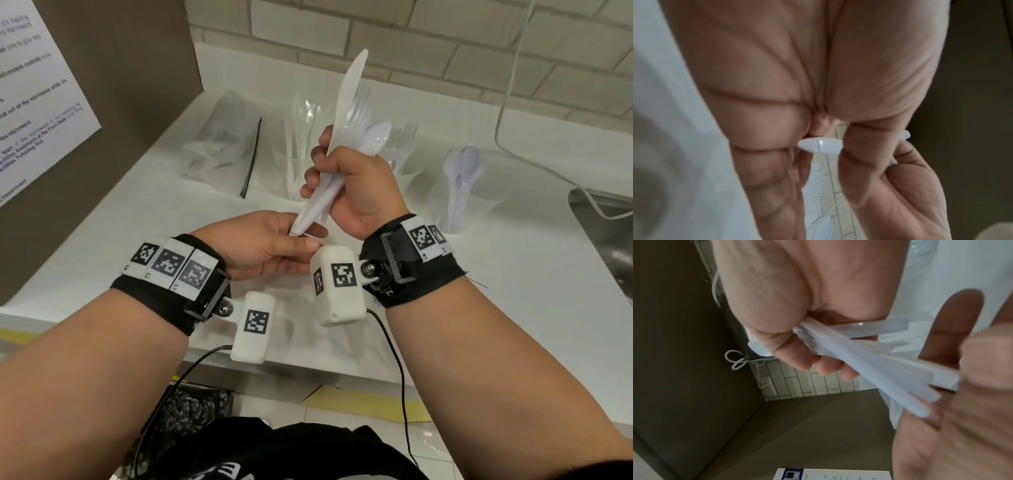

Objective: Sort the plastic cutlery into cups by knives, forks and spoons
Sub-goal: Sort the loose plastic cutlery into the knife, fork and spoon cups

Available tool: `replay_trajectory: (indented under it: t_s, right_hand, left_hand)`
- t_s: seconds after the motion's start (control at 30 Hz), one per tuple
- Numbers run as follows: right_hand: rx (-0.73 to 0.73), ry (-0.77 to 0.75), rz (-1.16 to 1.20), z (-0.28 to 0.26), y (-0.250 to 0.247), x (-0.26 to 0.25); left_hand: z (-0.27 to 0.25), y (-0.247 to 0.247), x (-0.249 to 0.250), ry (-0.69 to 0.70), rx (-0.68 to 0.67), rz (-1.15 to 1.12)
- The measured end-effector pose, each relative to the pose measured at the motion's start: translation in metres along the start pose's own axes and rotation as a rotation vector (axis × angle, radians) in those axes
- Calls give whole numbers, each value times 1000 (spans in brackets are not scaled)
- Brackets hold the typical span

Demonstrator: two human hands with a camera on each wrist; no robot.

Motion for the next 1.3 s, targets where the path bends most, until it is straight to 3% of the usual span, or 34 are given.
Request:
replay_trajectory:
  t_s: [0.23, 0.37, 0.53, 0.67, 0.8, 0.87, 1.0, 1.2, 1.3]
  right_hand:
    - [-108, -45, -128, -10, 18, 16]
    - [-148, -19, -129, -12, 22, 19]
    - [-260, 25, -191, -24, 26, 30]
    - [-331, 93, -334, -34, 29, 52]
    - [-447, 151, -503, -49, 33, 63]
    - [-426, 190, -511, -50, 29, 67]
    - [-406, 128, -468, -43, 35, 64]
    - [-181, 76, -779, -28, 12, 65]
    - [-180, 28, -877, -32, 17, 61]
  left_hand:
    - [0, -4, 17, 107, -21, -234]
    - [-5, -11, 18, 132, -72, -121]
    - [-16, -6, 50, 285, -129, -203]
    - [-14, -4, 49, 291, 42, -25]
    - [-17, -2, 50, 343, 97, 182]
    - [-19, 0, 54, 359, 126, 249]
    - [-20, -8, 62, 374, 282, 275]
    - [-18, -31, 72, 448, 567, 188]
    - [-18, -37, 71, 453, 648, 183]
Point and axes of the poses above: each hand's wrist, its own z-axis towards the middle knuckle, its own y-axis out of the palm, x = y × z, the point moved 10 cm from there along z, towards the middle knuckle, and after that the axes turned 10 degrees about x, right-handed, at the moved point
